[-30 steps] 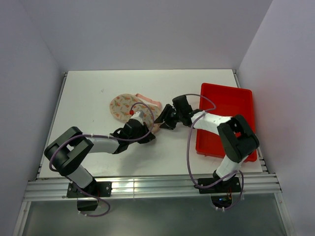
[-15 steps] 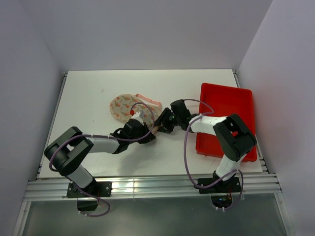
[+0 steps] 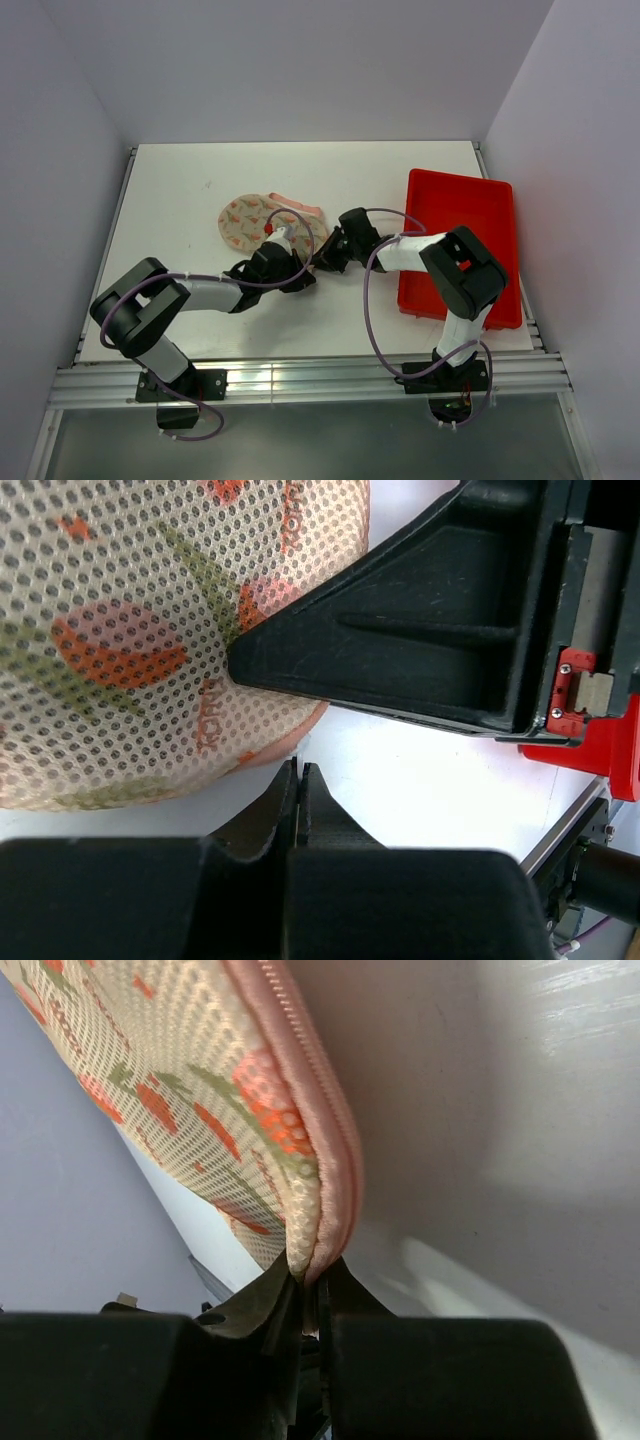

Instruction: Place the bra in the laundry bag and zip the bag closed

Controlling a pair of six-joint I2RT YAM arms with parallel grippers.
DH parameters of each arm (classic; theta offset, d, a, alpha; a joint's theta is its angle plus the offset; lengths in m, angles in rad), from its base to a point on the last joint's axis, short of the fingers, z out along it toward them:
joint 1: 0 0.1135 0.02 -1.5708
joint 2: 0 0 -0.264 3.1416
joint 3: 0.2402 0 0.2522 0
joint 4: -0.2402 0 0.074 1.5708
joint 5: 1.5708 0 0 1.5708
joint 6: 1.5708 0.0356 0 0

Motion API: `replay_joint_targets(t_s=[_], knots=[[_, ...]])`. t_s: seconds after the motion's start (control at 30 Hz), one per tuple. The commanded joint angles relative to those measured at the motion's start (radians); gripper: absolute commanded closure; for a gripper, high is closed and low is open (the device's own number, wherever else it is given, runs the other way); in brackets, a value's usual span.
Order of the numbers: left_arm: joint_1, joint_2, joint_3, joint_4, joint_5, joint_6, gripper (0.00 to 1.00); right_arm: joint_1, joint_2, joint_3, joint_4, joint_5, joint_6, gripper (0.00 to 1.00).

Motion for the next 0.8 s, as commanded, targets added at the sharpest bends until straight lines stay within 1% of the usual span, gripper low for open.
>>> replay_joint_targets(t_s=[0.0, 0.1, 0.17, 0.5, 0.77], knots=[[-0.006, -0.027, -0.024, 0.029, -0.008, 0.012, 1.0, 0.008, 0.009, 0.018, 0.017, 0.034, -0.004, 0.91], [0.003, -0.044, -0.055, 0.018, -0.024, 0.008, 1.0, 0.005, 0.004, 0.031, -0.011, 0.052, -0.022, 0.95], [0.014, -0.053, -0.074, 0.018, -0.032, 0.0, 1.0, 0.002, 0.001, 0.039, -0.021, 0.055, -0.033, 0.95], [0.072, -0.113, -0.194, 0.017, -0.047, -0.019, 1.0, -0.023, -0.016, 0.047, -0.052, 0.066, -0.074, 0.96], [0.129, -0.132, -0.228, -0.009, -0.057, -0.032, 1.0, -0.038, -0.03, 0.051, -0.072, 0.066, -0.116, 0.97]])
